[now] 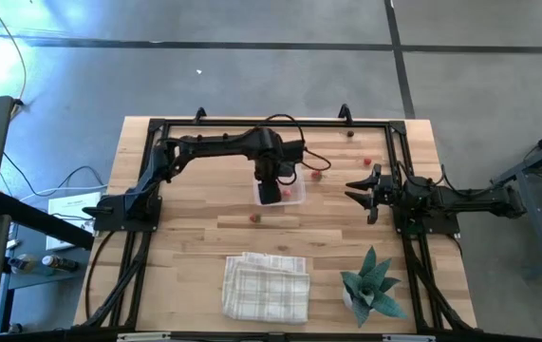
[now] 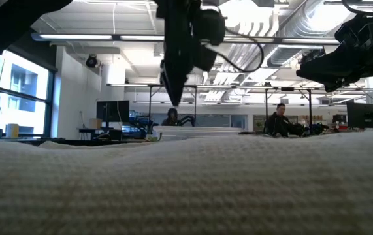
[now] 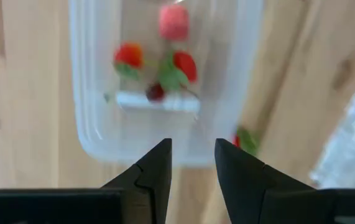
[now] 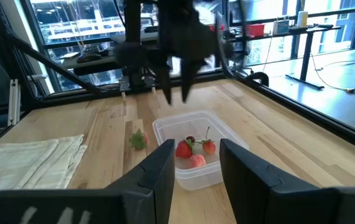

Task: Pick and placing Produce into tupperware
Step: Put the bottom strawberry into the transparent bin

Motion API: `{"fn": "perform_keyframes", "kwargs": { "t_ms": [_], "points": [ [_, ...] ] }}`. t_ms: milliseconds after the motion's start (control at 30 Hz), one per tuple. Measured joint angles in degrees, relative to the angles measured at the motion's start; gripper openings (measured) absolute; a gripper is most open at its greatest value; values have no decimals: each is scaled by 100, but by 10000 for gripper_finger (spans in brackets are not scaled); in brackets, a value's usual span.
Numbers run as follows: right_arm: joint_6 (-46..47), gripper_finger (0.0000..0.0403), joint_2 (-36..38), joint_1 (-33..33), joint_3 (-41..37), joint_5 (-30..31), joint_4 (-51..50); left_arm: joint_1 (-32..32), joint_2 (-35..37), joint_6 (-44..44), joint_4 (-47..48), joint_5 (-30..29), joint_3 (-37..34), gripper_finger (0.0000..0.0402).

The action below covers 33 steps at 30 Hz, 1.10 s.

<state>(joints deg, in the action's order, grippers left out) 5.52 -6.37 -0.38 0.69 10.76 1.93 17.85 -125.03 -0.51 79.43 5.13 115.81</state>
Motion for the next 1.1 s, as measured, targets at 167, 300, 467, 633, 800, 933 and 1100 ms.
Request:
{"fn": "perform_keyframes", "kwargs": {
  "t_ms": [167,300,467,633,800,933,1100],
  "points": [
    [2,117,0,0,0,2,0,-339,49,532,1097,-9,500,111],
    [0,117,0,0,2,0,0,-766,418,981,1088,318,425,111],
    [1,117,2,0,1,2,0,-1559,845,1427,1062,128,423,111],
    [2,117,0,0,0,2,0,-2551,1115,1824,1060,-530,423,111],
    [2,117,2,0,1,1,0,-3433,1137,2441,1045,-1223,17,111],
    [0,117,0,0,0,0,2,-3786,1236,2820,559,-1248,-1075,111],
    [0,117,-2,0,1,1,2,-3838,1759,2832,-1625,-849,-2982,111]
  ]
}}
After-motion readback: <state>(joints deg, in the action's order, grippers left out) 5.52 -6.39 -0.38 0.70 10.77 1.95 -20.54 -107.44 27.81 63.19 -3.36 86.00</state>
